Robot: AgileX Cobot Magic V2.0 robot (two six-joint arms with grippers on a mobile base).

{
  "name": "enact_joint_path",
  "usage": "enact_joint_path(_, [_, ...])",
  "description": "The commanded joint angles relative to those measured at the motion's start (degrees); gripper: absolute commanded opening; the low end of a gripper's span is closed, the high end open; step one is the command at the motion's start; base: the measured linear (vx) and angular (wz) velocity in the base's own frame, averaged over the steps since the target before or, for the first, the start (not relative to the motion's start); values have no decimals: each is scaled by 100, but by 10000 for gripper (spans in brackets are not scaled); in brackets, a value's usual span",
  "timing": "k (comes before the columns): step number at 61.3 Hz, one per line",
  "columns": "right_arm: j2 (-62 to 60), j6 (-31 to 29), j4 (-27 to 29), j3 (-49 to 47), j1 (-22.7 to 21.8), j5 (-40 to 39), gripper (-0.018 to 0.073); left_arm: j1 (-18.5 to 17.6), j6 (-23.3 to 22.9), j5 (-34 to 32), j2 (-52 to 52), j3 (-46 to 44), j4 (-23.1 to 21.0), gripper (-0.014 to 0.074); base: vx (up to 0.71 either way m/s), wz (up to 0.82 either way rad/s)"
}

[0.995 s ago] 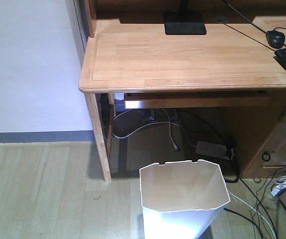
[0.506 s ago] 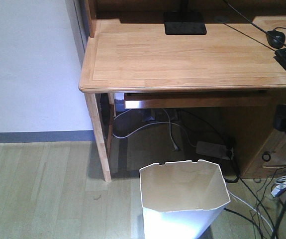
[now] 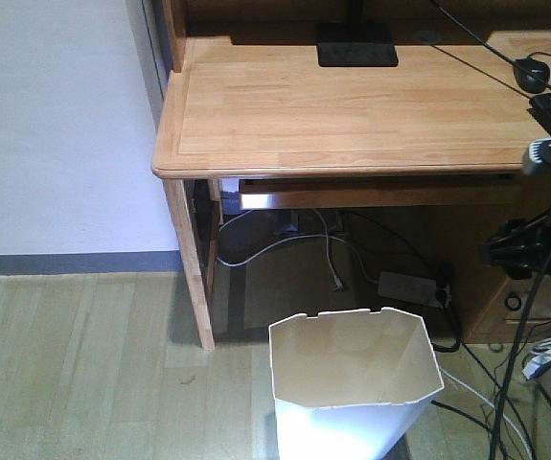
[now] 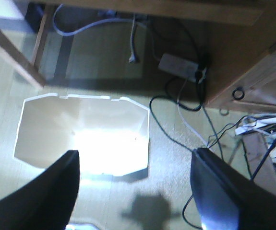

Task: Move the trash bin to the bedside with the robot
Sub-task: 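Lower the right gripper toward the rim of the white trash bin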

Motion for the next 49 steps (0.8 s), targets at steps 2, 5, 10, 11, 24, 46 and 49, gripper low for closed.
enact_joint_path(2, [346,-531,379,-179,-10,-315,487,-1,-32,-396,-81,107,-25,-6,0,0])
enact_joint_path(5, [577,-673,466,-179,-10,-327,487,-1,-32,-396,-81,107,-25,-6,0,0])
enact_joint_path(10, [913,-845,518,-179,-10,-407,487,-1,-32,-396,-81,107,-25,-6,0,0])
enact_joint_path(11, [981,-851,518,-179,-10,-433,487,-1,-32,-396,-81,107,-25,-6,0,0])
enact_joint_path(24, [1924,-880,581,-187,-411,-699,487,-1,-32,-396,-81,107,-25,-6,0,0])
enact_joint_path(46, [3407,-976,549,-241,-743,-1481,487,-1,-32,-396,-81,107,-25,-6,0,0])
enact_joint_path(49, [3612,-1000,549,-346,-743,-1468,487,-1,-32,-396,-81,107,-25,-6,0,0])
